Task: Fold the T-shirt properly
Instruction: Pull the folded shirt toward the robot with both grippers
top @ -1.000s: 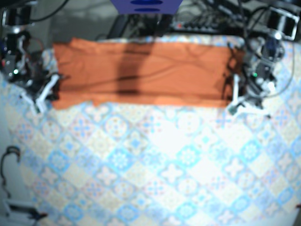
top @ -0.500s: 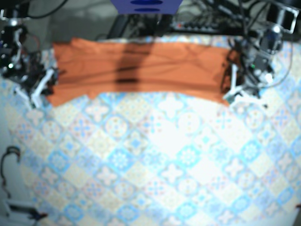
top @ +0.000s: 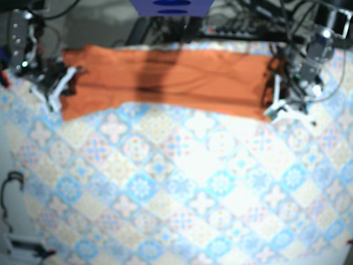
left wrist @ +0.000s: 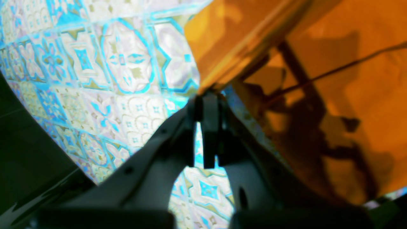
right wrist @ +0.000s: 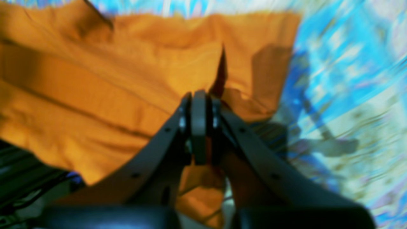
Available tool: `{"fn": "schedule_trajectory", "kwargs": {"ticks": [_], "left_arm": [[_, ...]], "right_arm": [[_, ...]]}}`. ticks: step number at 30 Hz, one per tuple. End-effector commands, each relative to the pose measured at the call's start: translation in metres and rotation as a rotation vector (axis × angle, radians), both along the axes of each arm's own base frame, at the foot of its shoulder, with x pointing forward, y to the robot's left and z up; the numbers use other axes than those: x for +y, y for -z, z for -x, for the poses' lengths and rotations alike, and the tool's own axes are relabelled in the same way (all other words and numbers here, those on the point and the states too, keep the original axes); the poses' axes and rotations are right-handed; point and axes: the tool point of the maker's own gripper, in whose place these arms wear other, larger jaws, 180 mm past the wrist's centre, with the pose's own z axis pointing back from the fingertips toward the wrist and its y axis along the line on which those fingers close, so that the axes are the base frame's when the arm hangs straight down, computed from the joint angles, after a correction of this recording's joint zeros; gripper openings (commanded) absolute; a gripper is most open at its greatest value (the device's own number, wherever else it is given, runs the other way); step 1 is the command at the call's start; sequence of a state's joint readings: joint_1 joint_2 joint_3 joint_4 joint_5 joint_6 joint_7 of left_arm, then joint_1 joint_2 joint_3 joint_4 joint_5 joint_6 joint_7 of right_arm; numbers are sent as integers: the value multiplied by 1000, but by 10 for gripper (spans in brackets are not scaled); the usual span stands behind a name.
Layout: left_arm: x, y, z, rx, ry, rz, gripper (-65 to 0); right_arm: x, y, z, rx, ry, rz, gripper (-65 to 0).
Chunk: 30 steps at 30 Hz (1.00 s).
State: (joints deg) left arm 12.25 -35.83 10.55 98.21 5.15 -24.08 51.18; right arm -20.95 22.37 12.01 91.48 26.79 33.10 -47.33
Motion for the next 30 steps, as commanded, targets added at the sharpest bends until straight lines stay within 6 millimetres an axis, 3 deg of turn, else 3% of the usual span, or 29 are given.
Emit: {"fn": "schedule_trajectory", "kwargs": {"ticks": [1, 9, 30], "left_arm": [[8, -11, -9, -35, 1, -27, -650], [6, -9, -6, -16, 17, -28, -650], [5, 12, 30, 70, 21, -25, -650]], "right_arm": [[-4, -9, -6, -39, -1, 3, -650], [4, -6, 6, -23, 1, -14, -650], [35, 1, 19, -11, 15, -85, -650]]}}
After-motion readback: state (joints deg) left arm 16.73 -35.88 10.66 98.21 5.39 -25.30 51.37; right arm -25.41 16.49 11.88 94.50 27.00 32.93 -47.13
